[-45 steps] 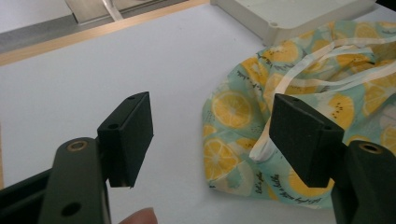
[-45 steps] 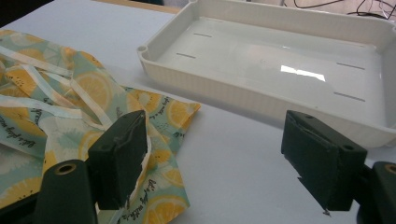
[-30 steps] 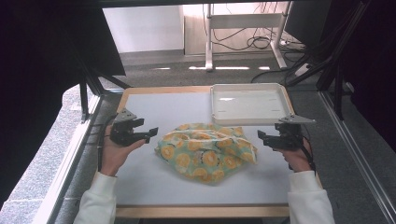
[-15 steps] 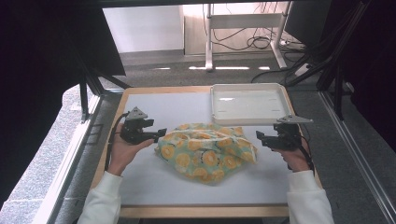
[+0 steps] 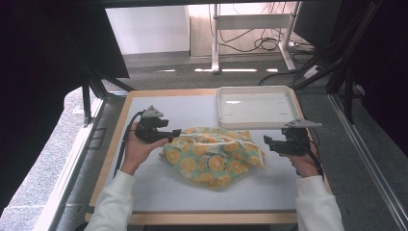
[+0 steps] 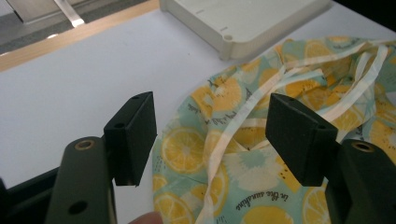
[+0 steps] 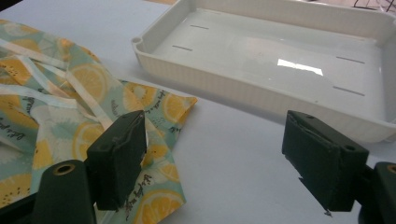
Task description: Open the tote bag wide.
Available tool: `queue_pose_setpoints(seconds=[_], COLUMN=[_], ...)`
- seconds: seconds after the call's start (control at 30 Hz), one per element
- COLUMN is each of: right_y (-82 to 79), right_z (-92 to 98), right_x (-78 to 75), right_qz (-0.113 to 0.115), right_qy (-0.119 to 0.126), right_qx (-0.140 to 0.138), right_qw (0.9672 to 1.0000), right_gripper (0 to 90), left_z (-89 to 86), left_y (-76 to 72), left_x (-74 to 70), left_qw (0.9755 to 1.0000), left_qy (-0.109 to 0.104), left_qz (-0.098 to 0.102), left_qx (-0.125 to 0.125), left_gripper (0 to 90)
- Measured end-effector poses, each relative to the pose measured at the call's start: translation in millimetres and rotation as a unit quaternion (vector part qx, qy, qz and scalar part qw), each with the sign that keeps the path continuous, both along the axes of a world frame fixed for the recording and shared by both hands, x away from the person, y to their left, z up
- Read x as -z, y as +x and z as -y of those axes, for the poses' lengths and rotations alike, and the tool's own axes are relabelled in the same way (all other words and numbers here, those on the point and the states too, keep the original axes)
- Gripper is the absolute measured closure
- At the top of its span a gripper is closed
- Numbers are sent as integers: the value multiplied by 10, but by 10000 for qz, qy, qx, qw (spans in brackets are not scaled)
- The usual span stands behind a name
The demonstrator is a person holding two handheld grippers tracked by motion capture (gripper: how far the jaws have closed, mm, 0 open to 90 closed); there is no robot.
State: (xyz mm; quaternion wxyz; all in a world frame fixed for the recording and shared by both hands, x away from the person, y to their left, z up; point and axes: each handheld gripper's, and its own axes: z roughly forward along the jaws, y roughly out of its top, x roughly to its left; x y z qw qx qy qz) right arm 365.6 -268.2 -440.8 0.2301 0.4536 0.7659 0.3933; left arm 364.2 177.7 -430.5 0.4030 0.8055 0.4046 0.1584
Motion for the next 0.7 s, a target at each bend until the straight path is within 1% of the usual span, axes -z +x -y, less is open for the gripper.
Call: queue_pose_setpoints(seconds=[0.03, 0.1, 0.17, 0.2, 0.3, 0.33, 0.37, 0.47, 0.5, 0.57, 0.6, 0.67, 0.7], right_y=[-1, -4, -7, -7, -2, -1, 1, 3, 3, 2, 2, 2, 3], right_z=[-3, -11, -33, -35, -34, -34, -33, -36, -36, -37, -37, -36, -35], right_x=[-1, -2, 6, 9, 20, 22, 24, 28, 28, 29, 29, 27, 28], right_qz=[-7, -18, -26, -36, -37, -42, -46, -52, -57, -59, -59, -58, -55], right_qy=[-6, -16, -35, -42, -60, -66, -72, -91, -96, -103, -103, -99, -100], right_qx=[-14, -26, -36, -43, -26, -17, -11, 2, 0, 4, 4, 7, 14], right_qw=[10000, 10000, 10000, 10000, 10000, 10000, 10000, 9999, 9999, 9999, 9999, 9999, 9999], right_gripper=[221, 220, 219, 219, 219, 219, 219, 219, 219, 219, 219, 219, 219], left_z=[15, 24, 40, 39, 27, 27, 31, 36, 36, 27, 27, 1, -5], left_y=[-2, -4, 0, 3, 20, 20, 32, 38, 44, 62, 62, 96, 103], left_x=[15, 25, 64, 79, 138, 138, 173, 204, 218, 264, 264, 350, 371], left_qw=[10000, 10000, 9998, 9998, 9998, 9998, 9996, 9996, 9996, 9994, 9994, 9988, 9985], left_qy=[64, 89, 139, 153, 68, 68, 129, 94, 113, 124, 124, 126, 147], left_qz=[-5, -8, -36, -67, -155, -155, -198, -204, -209, -277, -277, -470, -512], left_qx=[10, 29, 122, 108, 145, 145, 148, 177, 181, 158, 158, 101, 103], left_gripper=[336, 335, 333, 333, 336, 336, 336, 344, 351, 366, 377, 418, 451])
